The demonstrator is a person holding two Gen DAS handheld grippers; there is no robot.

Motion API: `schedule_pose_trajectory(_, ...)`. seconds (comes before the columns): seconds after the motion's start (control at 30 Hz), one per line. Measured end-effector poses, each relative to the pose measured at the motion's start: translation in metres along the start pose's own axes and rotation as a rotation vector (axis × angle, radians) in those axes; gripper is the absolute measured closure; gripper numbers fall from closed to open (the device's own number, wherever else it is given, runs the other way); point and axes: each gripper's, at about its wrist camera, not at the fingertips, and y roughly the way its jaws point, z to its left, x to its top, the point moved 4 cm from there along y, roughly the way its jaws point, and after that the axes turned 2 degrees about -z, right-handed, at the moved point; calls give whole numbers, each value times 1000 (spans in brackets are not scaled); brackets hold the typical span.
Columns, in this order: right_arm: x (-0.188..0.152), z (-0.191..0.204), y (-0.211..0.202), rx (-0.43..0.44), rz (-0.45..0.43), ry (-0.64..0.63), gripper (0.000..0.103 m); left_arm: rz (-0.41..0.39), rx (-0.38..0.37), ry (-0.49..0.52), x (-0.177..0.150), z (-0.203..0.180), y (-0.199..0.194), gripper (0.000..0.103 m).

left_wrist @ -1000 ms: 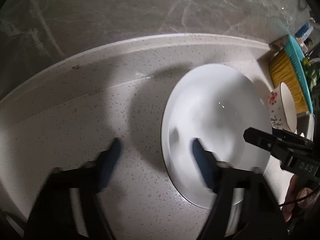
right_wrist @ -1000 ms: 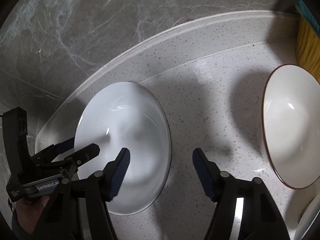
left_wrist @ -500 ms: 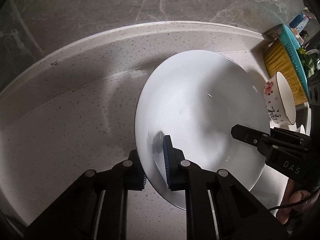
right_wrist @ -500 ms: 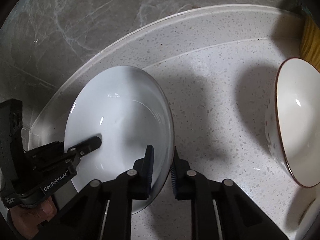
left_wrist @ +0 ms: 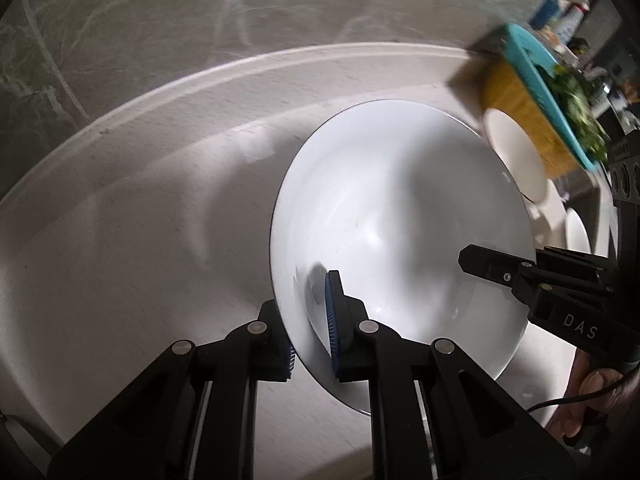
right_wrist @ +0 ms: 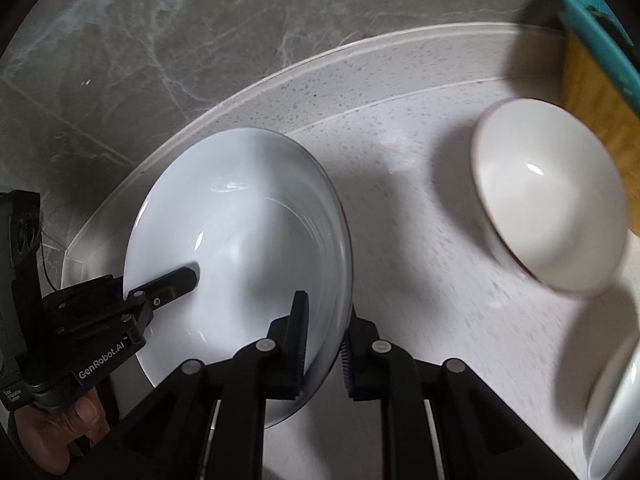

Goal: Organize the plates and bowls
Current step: 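Lift the large white bowl, set it on the plate stack, open both grippers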

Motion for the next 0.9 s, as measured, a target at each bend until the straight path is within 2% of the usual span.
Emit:
schedule_pose_trajectory(0.37, -76, -47, -31, -36, 18, 91, 85, 71, -61, 94, -50, -71, 15, 92)
schedule_pose_trajectory(0.5, -82, -66, -34, -50, 23, 123, 85, 84, -75, 117, -60, -86, 27, 92)
schedule_pose_trajectory(0.73, -87, -72, -39, -65, 8, 135, 85, 81, -74, 128, -67, -97, 35, 92)
schedule_pose_trajectory(0.9, -86, -72, -41, -61, -4, 137, 85, 70, -68, 138, -57, -95, 41, 92)
